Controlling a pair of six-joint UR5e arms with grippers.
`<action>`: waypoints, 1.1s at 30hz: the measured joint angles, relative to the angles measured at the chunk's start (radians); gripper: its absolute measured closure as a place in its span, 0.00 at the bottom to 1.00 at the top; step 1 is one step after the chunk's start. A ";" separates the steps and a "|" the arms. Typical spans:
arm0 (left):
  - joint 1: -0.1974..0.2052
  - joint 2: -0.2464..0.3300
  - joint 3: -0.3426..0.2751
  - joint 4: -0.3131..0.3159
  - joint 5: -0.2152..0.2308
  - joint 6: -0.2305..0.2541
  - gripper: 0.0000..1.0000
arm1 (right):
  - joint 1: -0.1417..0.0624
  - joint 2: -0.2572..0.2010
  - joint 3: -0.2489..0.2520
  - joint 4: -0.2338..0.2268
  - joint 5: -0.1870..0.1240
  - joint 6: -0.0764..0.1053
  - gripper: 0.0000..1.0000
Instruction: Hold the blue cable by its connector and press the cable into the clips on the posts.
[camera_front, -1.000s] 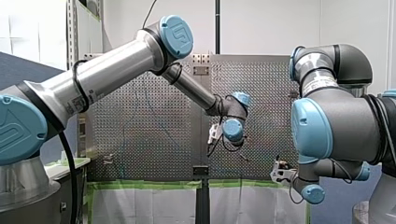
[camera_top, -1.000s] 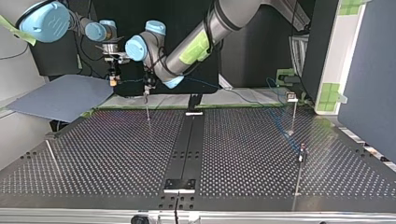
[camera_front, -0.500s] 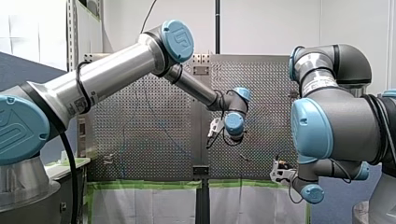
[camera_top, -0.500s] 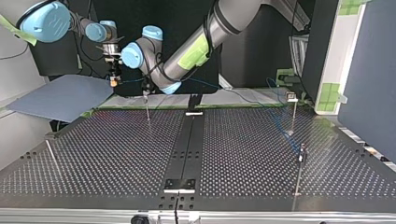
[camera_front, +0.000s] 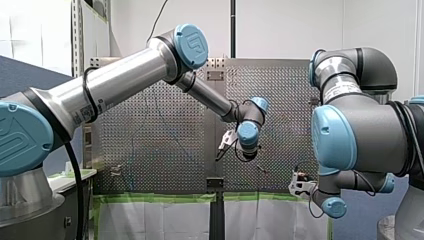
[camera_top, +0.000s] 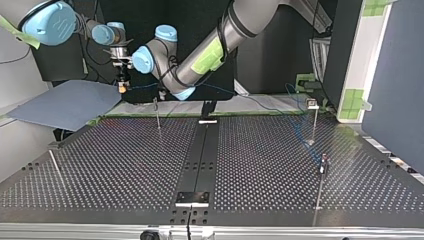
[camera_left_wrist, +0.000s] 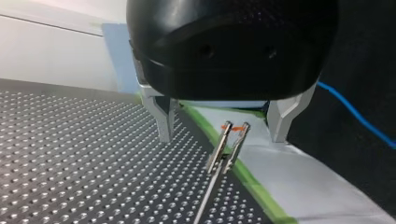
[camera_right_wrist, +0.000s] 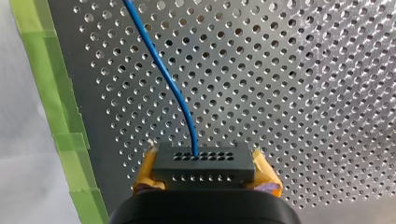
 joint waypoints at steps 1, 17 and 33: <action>0.000 0.000 0.000 -0.012 0.006 0.000 0.02 | 0.001 0.000 0.000 0.000 0.000 0.000 1.00; 0.003 0.000 0.005 -0.158 0.137 -0.062 0.02 | 0.007 0.000 -0.002 0.003 0.000 -0.001 1.00; 0.021 0.000 0.019 -0.303 0.282 -0.207 0.02 | 0.013 0.000 -0.003 0.000 0.000 0.000 1.00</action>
